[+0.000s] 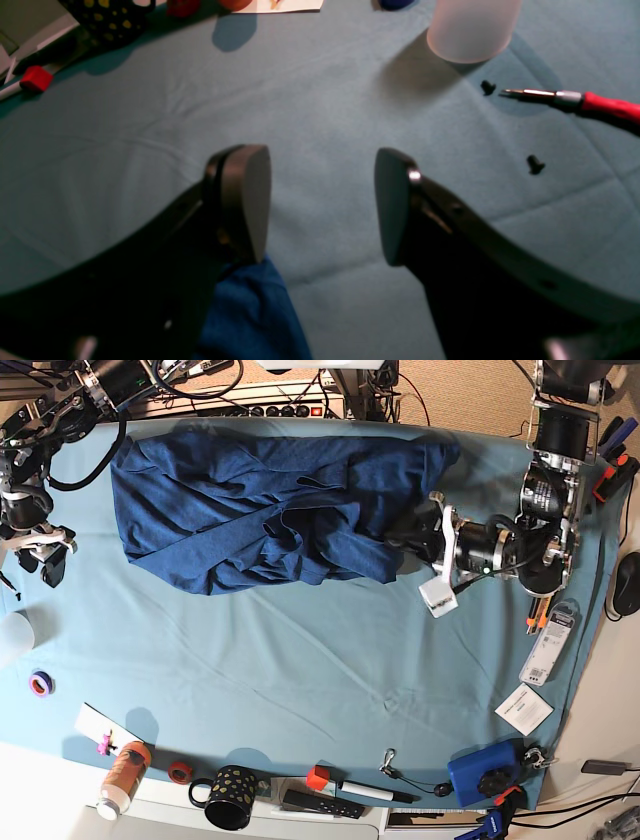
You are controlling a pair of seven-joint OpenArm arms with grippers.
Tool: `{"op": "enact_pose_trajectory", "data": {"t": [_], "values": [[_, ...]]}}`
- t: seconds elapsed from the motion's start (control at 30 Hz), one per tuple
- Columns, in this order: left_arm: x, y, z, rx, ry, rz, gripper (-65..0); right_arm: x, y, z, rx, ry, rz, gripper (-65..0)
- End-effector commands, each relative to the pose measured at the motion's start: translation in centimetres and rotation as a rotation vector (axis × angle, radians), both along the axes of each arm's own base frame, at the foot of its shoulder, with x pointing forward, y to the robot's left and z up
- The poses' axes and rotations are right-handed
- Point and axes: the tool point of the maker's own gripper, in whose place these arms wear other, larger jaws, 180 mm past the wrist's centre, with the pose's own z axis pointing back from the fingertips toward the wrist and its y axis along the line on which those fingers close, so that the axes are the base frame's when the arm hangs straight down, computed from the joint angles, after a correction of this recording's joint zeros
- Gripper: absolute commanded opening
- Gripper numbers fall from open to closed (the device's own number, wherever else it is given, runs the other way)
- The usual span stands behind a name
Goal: Layout the t-shirt on the table in an organized manner, then fold the t-shirt properly
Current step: 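Lower the left gripper and grasp the folded edge of the shirt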
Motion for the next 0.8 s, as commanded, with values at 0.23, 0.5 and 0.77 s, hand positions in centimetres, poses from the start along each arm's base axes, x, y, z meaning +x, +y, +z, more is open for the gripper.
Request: {"op": "enact_pose_trajectory", "data": {"t": [0.23,0.5,0.77], "values": [[0.8,-0.5,2.4,-0.086,-0.035,0.002,-65.0,0.5,-0.2,1.8,-0.031,-0.053,0.008,-32.4],[0.0,-0.6,1.8,-0.088,-0.01,0.001,-65.0,0.5,-0.2,1.7,-0.031,-0.052,0.007,-32.4],[-3.2,-2.8,0.2,-0.085,0.063,-0.095,-65.0,0.5,-0.2,1.7,-0.028,-0.053,0.007,-32.4]]}}
